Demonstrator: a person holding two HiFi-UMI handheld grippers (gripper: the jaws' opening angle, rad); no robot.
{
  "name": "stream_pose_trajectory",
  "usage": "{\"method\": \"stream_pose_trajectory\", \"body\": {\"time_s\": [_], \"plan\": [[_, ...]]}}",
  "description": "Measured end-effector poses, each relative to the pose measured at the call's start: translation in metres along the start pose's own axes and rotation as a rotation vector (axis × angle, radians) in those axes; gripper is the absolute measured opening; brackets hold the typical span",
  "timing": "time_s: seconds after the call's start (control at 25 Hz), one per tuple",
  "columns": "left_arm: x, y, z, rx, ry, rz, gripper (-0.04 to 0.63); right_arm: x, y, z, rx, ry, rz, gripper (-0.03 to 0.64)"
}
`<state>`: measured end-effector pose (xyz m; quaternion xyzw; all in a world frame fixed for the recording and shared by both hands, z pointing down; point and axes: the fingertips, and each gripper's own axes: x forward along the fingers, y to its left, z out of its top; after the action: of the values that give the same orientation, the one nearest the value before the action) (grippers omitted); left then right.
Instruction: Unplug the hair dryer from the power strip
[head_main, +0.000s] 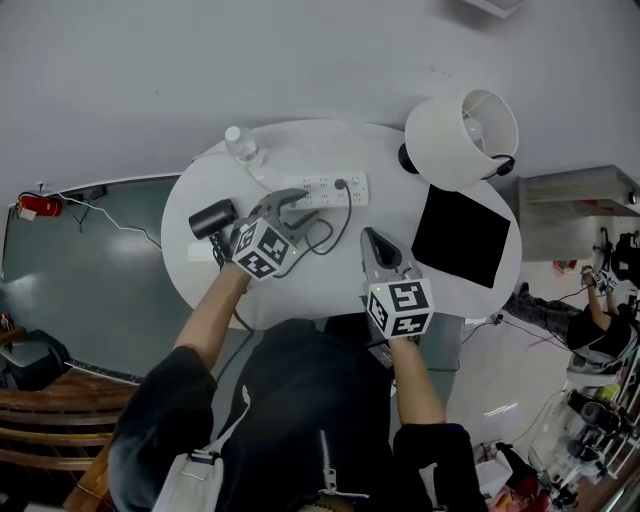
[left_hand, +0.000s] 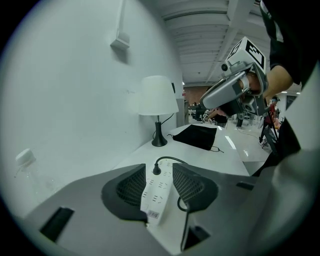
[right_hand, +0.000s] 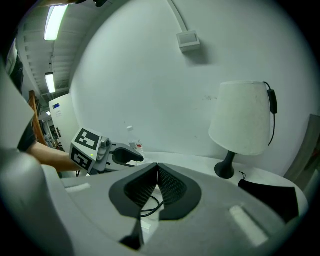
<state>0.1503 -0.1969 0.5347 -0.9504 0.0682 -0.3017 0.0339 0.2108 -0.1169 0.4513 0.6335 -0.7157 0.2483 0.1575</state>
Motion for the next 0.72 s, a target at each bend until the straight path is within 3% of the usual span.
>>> {"method": "stream_pose_trajectory", "body": {"time_s": [0.32, 0.72], "plan": [[0.036, 0.003, -0.019, 0.014, 0.083, -0.042, 0.163, 0.029, -0.012, -0.003, -0.042, 0.043, 0.024, 0.005], [0.08, 0.017, -0.042, -0.027, 0.122, -0.075, 0.164, 0.068, -0.017, -0.013, -0.141, 0.133, 0.054, 0.008]]}}
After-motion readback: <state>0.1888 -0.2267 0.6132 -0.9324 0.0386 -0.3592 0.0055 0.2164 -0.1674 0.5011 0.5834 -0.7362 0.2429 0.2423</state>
